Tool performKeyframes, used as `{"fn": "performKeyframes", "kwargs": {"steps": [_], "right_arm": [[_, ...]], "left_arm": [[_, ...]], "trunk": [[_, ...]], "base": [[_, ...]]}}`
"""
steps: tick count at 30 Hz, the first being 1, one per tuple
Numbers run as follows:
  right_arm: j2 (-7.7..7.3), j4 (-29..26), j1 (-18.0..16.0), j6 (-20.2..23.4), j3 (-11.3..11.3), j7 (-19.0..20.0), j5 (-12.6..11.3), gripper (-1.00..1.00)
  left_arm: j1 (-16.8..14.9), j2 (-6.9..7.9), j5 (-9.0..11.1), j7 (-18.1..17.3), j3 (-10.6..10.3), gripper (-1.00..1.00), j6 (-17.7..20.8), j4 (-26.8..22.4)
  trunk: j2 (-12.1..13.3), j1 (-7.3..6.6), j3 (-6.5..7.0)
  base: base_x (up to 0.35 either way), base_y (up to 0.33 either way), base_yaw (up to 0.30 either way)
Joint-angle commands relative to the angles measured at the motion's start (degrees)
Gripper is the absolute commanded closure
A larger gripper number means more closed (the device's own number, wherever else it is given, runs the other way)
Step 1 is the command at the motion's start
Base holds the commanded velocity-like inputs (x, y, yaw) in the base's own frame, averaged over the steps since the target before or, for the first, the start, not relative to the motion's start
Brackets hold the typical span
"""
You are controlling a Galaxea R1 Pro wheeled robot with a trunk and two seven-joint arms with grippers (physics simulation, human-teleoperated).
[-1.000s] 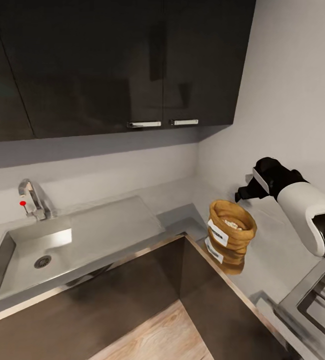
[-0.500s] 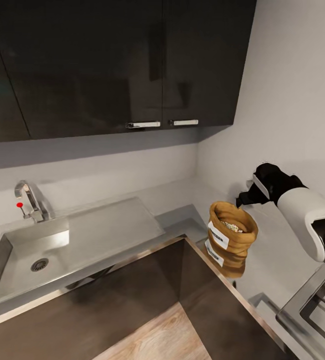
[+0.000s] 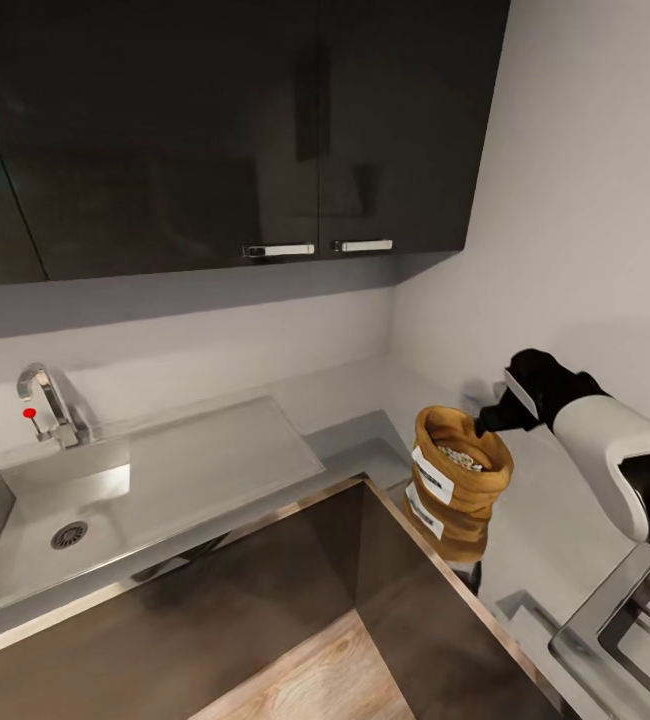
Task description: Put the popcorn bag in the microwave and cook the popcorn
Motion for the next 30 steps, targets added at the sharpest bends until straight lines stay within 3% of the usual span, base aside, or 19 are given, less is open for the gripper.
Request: {"fn": "performKeyframes", "kwargs": {"steps": [1, 13, 30], "right_arm": [[-0.22, -0.1, 0.2, 0.2, 0.2, 0.5, 0.4, -1.00], [-1.10, -0.5, 4.4, -1.2, 0.2, 0.2, 0.2, -1.00], [-1.27, -0.6, 4.8, -1.3, 0.3, 0.1, 0.2, -1.00]], "left_arm": [[0.0, -0.02, 0.0, 0.0, 0.2, -1.00, -0.2, 0.0], [0.0, -0.02, 0.0, 0.0, 0.2, -1.00, -0.2, 0.0], [0.0, -0.02, 0.1, 0.0, 0.2, -1.00, -0.2, 0.1]], "trunk": [[-0.1, 0.04, -0.13], [-0.1, 0.04, -0.13], [-0.1, 0.04, -0.13]], "base": [[0.000, 0.000, 0.000], [0.000, 0.000, 0.000], [0.082, -0.019, 0.000]]}}
